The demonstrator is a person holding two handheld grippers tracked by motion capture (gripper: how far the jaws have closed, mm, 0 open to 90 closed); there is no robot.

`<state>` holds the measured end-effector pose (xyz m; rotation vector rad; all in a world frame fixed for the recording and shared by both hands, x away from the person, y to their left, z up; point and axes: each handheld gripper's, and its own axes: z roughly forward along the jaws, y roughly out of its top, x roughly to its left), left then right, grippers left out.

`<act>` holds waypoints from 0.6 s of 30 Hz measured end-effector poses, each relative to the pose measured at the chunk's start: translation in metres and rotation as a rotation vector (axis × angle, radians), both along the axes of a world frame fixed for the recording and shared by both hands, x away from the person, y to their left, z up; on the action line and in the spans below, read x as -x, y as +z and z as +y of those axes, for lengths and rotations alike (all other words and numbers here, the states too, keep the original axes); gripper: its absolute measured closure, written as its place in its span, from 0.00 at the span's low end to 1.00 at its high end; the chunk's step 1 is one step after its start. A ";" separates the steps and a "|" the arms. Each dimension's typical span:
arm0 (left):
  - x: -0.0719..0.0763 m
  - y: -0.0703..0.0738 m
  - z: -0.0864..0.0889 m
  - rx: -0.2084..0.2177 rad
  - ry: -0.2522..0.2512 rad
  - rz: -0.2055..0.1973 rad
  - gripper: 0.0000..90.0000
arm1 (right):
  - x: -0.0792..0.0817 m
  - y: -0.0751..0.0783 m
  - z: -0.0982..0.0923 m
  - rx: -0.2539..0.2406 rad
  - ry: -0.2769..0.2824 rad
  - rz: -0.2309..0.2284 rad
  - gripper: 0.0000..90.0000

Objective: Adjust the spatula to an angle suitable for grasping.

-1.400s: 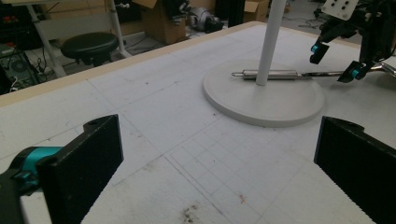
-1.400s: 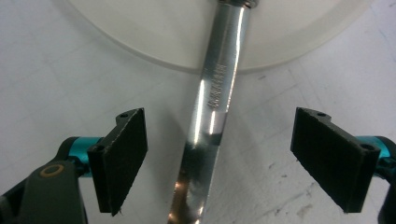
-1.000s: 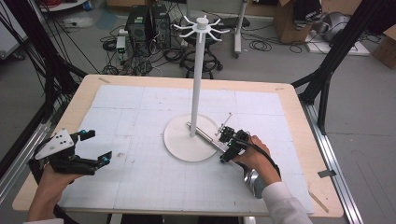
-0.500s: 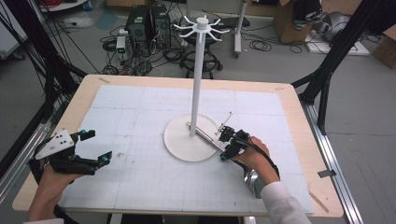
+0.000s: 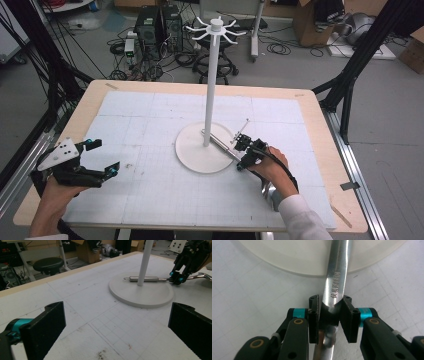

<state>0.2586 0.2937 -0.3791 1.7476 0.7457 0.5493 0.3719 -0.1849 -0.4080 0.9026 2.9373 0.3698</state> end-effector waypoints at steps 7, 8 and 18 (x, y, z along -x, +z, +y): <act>-0.001 -0.001 0.000 -0.001 -0.001 0.001 0.02 | -0.001 0.001 -0.005 0.023 -0.030 -0.018 0.82; -0.001 -0.001 0.000 0.000 0.001 0.000 0.02 | -0.001 0.002 -0.006 0.026 -0.027 -0.019 0.83; 0.000 -0.001 0.000 -0.002 -0.001 0.000 0.02 | -0.001 0.005 -0.008 0.018 -0.055 -0.027 0.83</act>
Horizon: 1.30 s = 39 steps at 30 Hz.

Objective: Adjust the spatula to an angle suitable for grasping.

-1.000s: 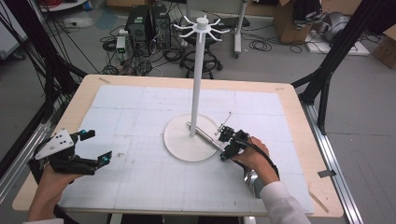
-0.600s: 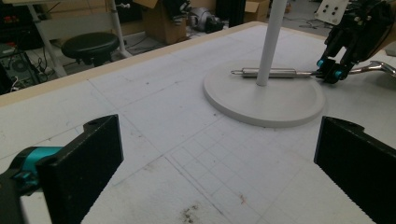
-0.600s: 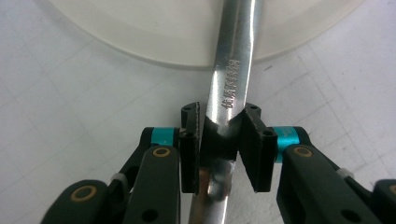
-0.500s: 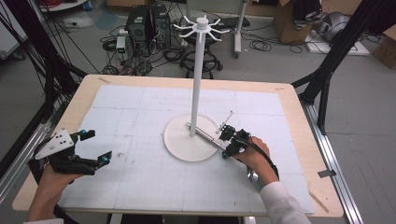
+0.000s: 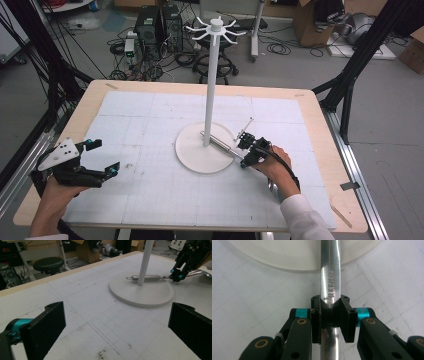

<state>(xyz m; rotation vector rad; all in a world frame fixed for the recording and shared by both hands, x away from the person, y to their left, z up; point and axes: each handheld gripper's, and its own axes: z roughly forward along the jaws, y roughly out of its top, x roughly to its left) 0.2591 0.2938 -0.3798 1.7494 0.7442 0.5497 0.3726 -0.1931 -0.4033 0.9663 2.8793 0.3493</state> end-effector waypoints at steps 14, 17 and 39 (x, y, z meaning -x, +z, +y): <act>0.000 0.001 0.000 -0.002 0.001 0.000 0.02 | 0.005 0.016 -0.017 -0.051 -0.002 -0.038 0.83; 0.000 0.001 0.000 -0.004 0.001 -0.001 0.02 | 0.008 0.020 -0.021 -0.055 0.008 -0.047 0.83; 0.001 0.001 -0.001 -0.009 0.004 -0.001 0.02 | 0.031 0.061 -0.059 -0.119 0.083 -0.133 0.83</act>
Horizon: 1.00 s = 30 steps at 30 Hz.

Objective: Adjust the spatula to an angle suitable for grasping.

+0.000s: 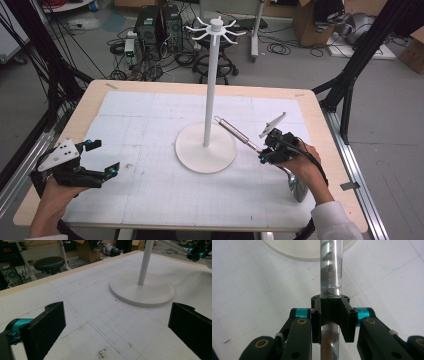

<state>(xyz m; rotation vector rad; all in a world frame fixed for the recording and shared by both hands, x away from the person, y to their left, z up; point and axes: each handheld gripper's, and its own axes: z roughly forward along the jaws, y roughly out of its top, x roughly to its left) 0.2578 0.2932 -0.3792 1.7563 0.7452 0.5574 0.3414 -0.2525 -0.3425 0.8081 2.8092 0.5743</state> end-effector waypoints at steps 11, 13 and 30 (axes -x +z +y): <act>0.002 0.000 -0.003 -0.003 -0.006 0.001 0.02 | 0.017 0.019 -0.016 -0.108 0.085 -0.038 0.83; 0.003 0.001 -0.002 -0.004 -0.006 -0.003 0.02 | 0.020 0.023 -0.018 -0.138 0.114 -0.052 0.83; 0.000 0.003 -0.004 0.000 -0.013 -0.006 0.02 | 0.038 0.045 0.005 -0.368 0.296 -0.100 0.83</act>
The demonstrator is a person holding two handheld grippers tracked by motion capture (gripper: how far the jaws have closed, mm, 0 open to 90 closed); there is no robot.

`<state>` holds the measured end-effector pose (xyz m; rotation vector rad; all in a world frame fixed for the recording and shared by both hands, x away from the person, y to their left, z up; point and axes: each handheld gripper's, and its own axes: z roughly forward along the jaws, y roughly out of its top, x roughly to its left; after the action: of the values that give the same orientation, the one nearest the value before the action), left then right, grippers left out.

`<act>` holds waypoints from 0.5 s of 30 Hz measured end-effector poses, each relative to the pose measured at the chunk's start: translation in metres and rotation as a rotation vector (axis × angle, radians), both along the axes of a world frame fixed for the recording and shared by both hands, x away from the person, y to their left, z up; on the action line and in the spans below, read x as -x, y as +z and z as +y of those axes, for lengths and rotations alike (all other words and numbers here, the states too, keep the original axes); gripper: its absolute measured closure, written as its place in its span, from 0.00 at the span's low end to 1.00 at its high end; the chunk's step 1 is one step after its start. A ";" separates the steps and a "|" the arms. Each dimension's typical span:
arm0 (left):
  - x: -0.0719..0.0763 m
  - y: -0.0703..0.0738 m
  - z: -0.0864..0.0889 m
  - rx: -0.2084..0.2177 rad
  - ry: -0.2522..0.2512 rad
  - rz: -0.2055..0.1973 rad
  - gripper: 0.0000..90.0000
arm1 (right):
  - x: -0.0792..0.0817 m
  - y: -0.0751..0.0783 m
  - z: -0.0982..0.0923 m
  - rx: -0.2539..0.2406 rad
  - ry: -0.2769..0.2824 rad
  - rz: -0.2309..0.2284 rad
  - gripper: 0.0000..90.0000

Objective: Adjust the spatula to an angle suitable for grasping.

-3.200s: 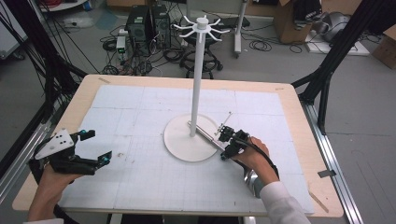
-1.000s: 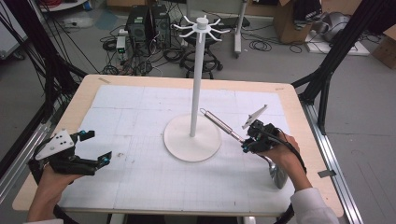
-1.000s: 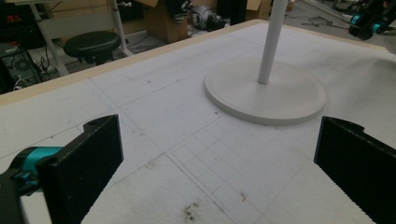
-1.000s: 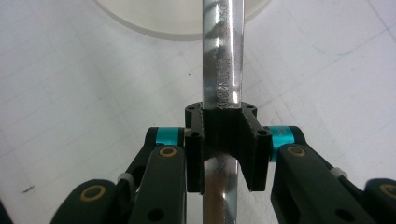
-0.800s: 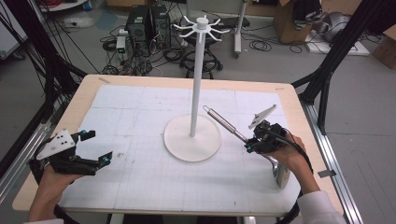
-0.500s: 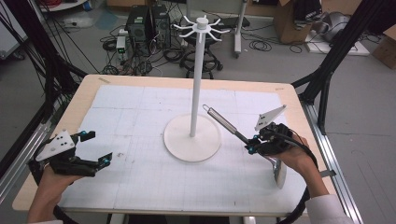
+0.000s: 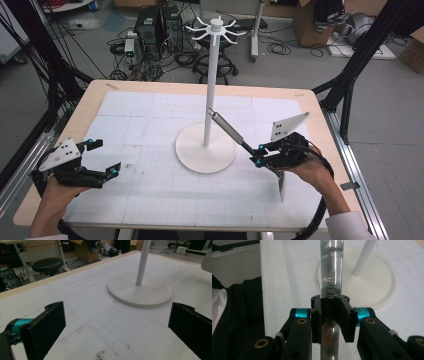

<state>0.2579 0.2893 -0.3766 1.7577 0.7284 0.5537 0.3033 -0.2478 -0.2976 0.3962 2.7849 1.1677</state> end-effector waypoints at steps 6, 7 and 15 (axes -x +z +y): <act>0.001 0.001 -0.001 -0.002 -0.003 -0.003 0.02 | 0.005 0.004 0.014 -0.061 0.055 -0.003 0.83; 0.001 0.001 -0.001 -0.002 -0.003 -0.004 0.02 | 0.006 0.006 0.017 -0.073 0.068 -0.002 0.83; 0.001 0.002 0.001 0.001 -0.001 -0.007 0.02 | 0.007 0.011 0.038 -0.117 0.130 -0.017 0.83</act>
<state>0.2569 0.2908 -0.3745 1.7545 0.7230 0.5588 0.2961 -0.2097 -0.2862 0.2156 2.7723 1.3596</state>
